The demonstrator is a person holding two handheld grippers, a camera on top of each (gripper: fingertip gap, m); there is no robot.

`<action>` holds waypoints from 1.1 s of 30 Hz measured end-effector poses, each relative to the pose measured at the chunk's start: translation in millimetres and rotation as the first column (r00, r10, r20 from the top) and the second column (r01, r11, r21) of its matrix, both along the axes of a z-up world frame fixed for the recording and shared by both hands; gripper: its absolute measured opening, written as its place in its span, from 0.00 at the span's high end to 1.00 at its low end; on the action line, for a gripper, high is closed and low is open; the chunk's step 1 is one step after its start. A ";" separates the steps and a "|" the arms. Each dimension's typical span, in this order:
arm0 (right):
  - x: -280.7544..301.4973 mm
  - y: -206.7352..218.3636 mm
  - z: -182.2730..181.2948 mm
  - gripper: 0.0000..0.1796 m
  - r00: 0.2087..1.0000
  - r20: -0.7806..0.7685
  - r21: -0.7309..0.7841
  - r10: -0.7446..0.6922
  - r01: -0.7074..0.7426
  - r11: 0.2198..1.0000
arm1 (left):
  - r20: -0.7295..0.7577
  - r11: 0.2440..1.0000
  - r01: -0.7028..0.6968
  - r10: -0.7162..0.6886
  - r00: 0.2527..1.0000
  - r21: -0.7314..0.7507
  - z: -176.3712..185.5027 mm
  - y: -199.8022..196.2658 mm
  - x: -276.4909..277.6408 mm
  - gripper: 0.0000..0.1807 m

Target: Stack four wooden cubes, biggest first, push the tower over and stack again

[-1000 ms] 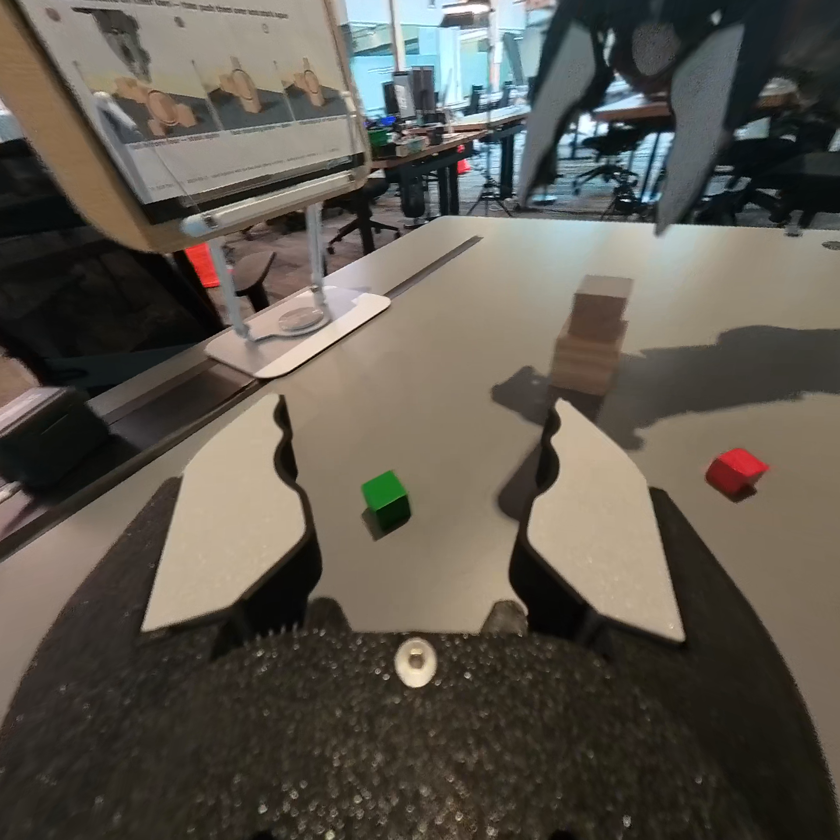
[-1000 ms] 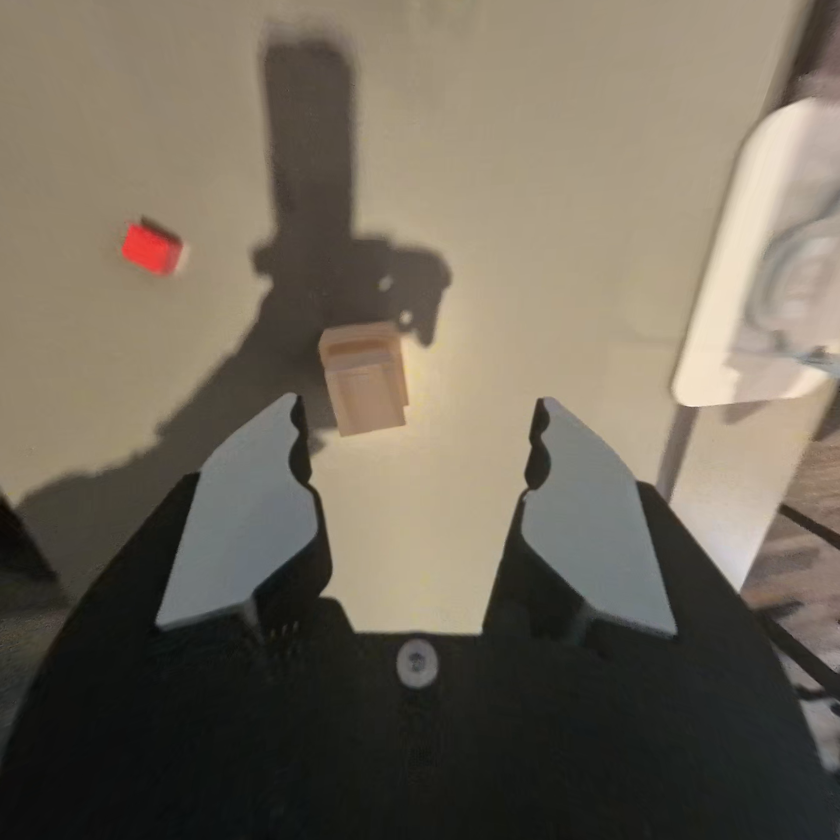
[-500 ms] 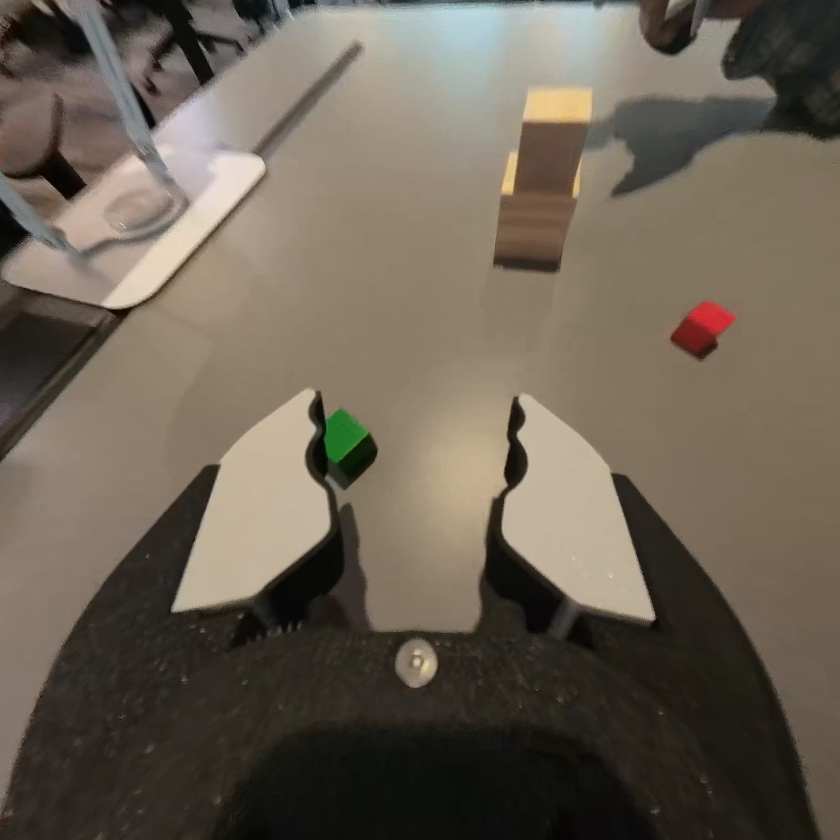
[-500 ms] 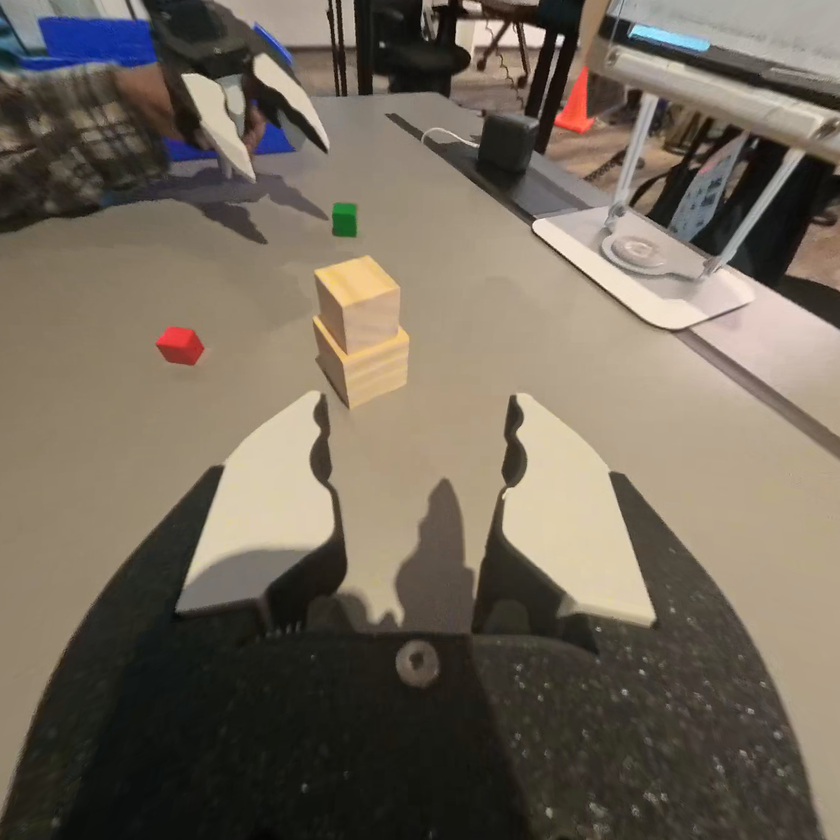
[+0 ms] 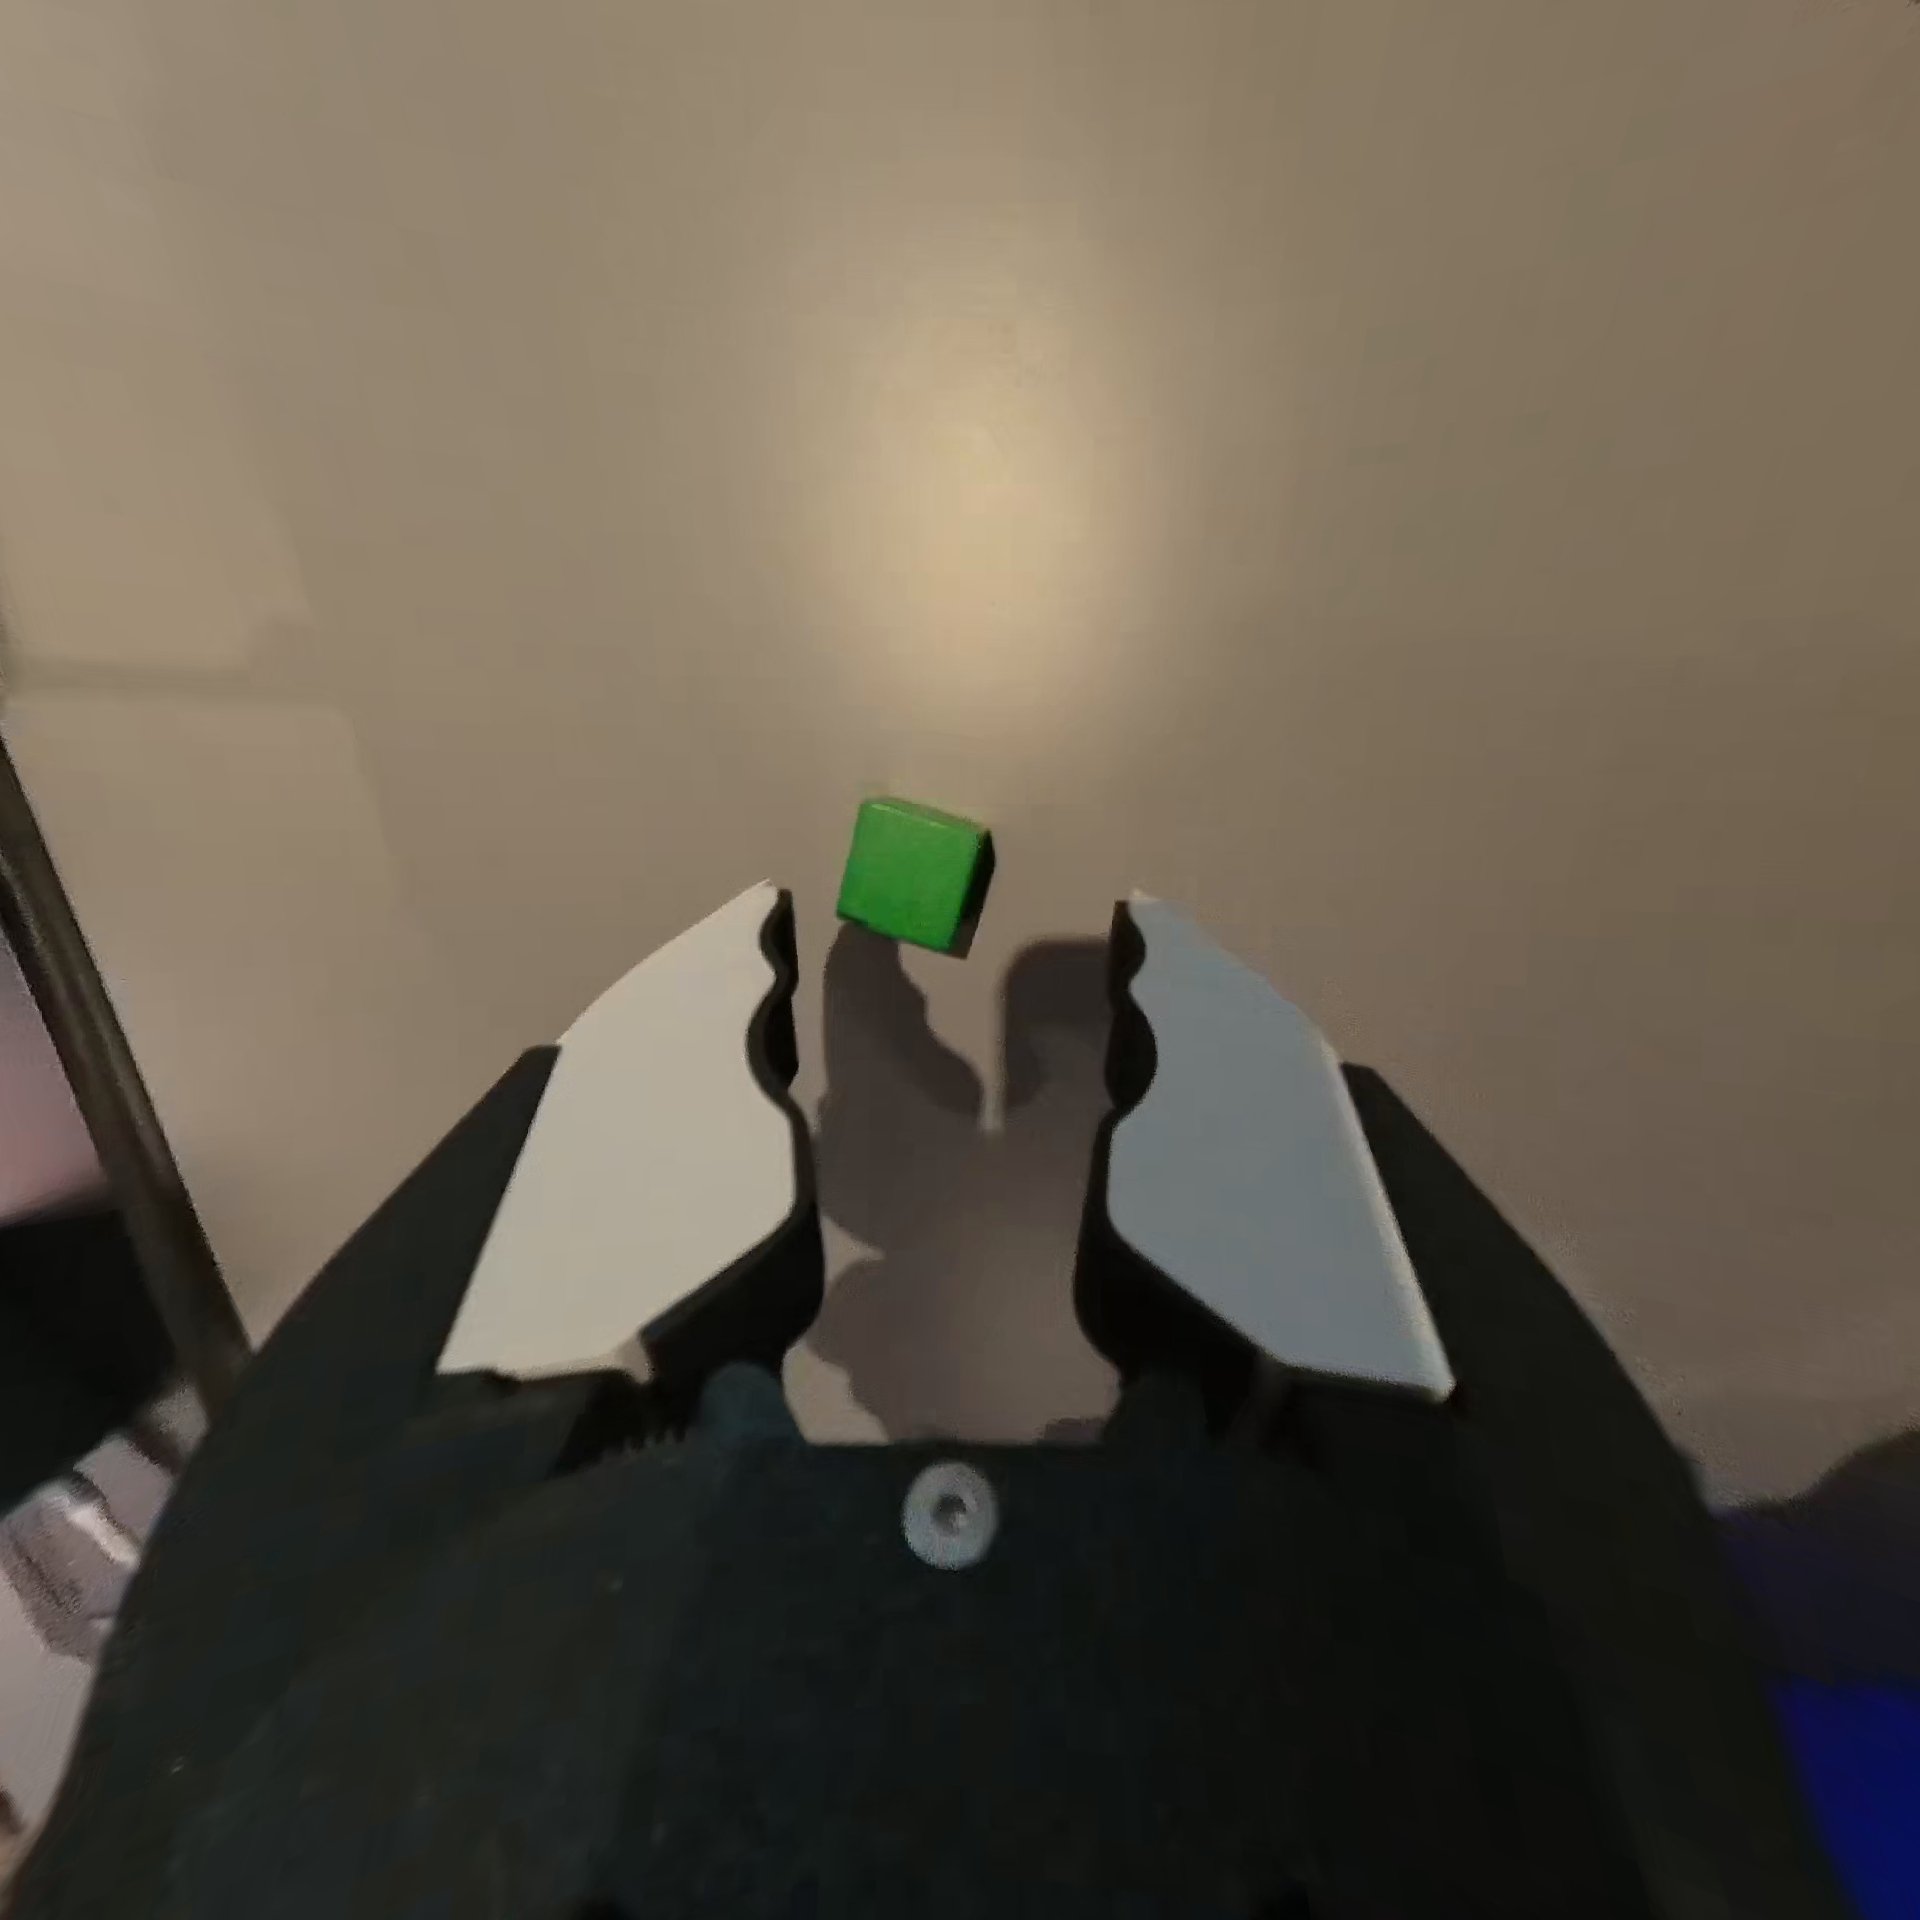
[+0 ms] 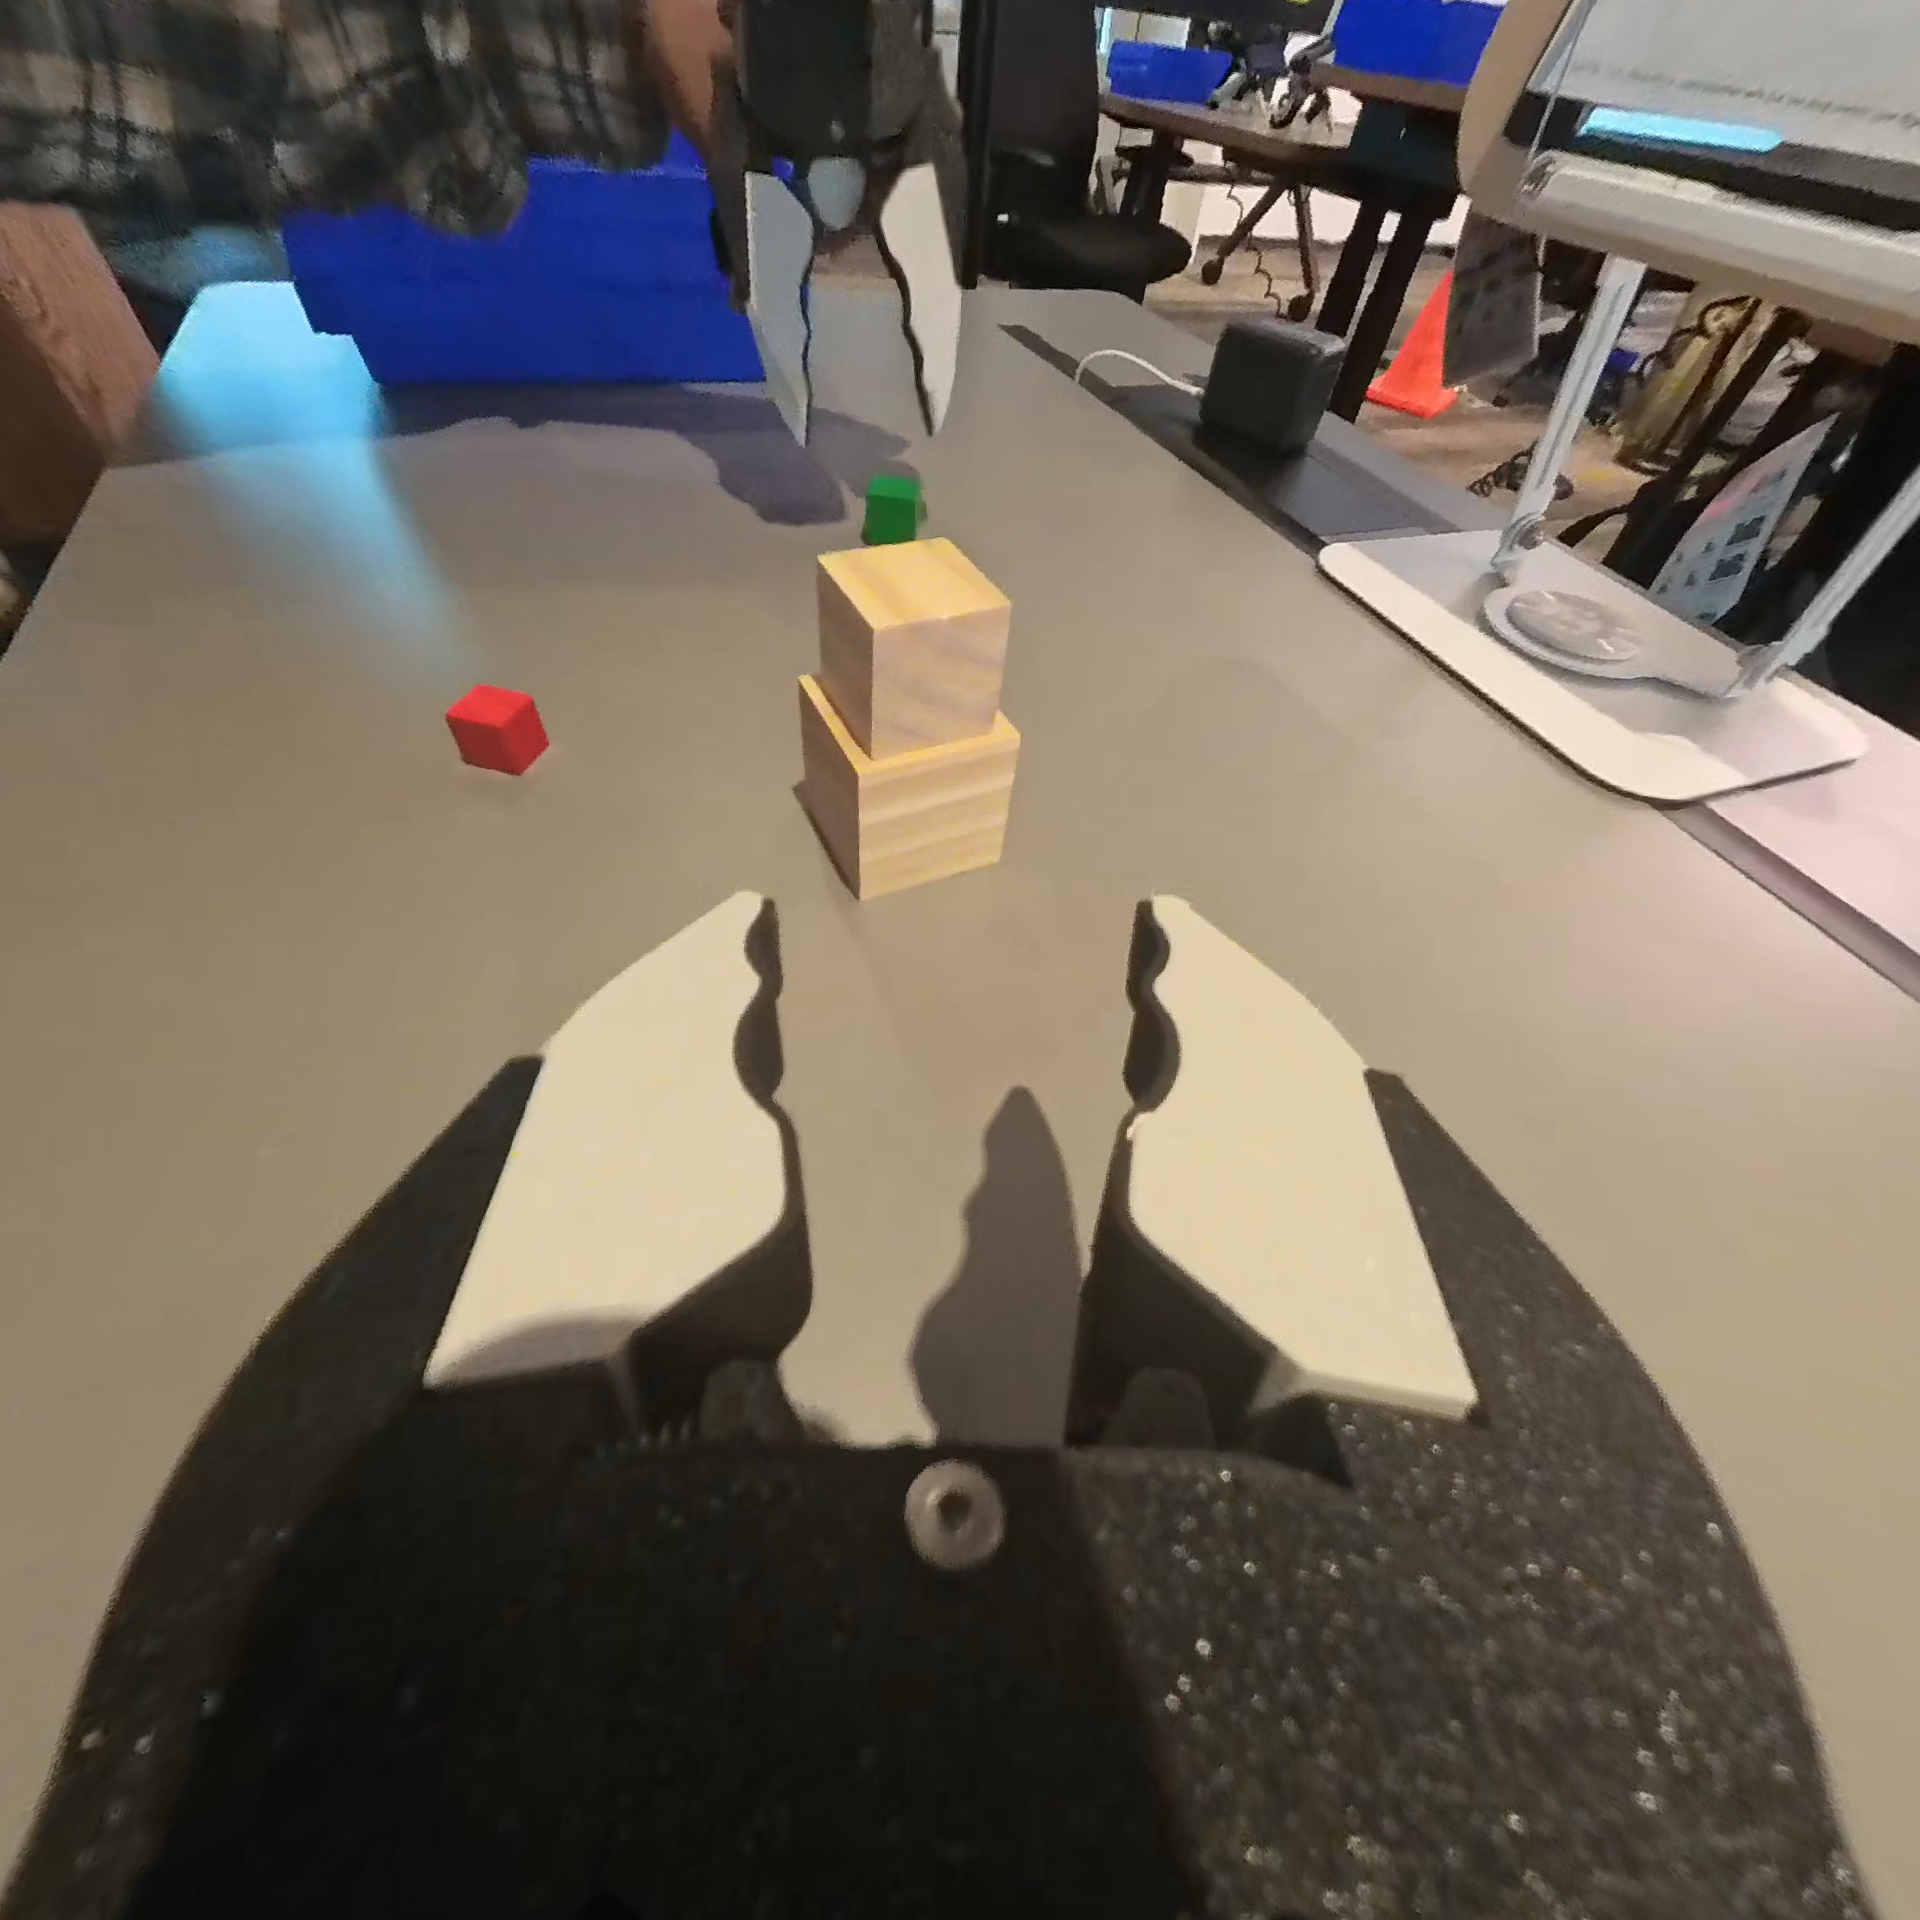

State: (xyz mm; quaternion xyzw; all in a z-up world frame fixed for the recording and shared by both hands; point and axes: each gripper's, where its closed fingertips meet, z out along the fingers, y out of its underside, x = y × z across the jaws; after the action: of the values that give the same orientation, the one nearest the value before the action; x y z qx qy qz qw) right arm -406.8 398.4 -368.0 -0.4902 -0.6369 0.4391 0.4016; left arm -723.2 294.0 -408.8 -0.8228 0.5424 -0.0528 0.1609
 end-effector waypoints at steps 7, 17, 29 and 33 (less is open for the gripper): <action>-1.5 -4.3 -3.5 0.65 0.999 0.017 -0.004 0.029 -0.029 1.000 | -0.148 0.994 0.093 -0.101 0.984 -0.058 -7.7 8.9 -3.4 0.71; -1.8 -8.4 -1.2 0.66 0.999 0.008 -0.010 0.049 -0.049 0.999 | -0.149 0.989 0.112 -0.125 0.981 -0.091 -25.7 9.2 -1.7 0.76; 0.5 -7.6 4.7 0.72 0.999 -0.019 -0.025 0.049 -0.049 0.998 | 0.013 0.997 -0.054 0.055 0.998 -0.050 0.6 19.9 25.9 0.85; -0.4 -6.9 1.7 0.72 0.999 0.003 -0.035 0.040 -0.040 0.999 | 0.152 0.973 -0.229 0.229 0.961 -0.020 51.6 38.7 73.1 0.85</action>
State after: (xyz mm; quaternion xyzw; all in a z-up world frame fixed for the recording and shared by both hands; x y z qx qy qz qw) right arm -407.2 391.5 -366.3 -0.4851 -0.6394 0.4574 0.3830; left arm -650.1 332.7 -357.3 -0.8738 0.4296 -0.0972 0.2062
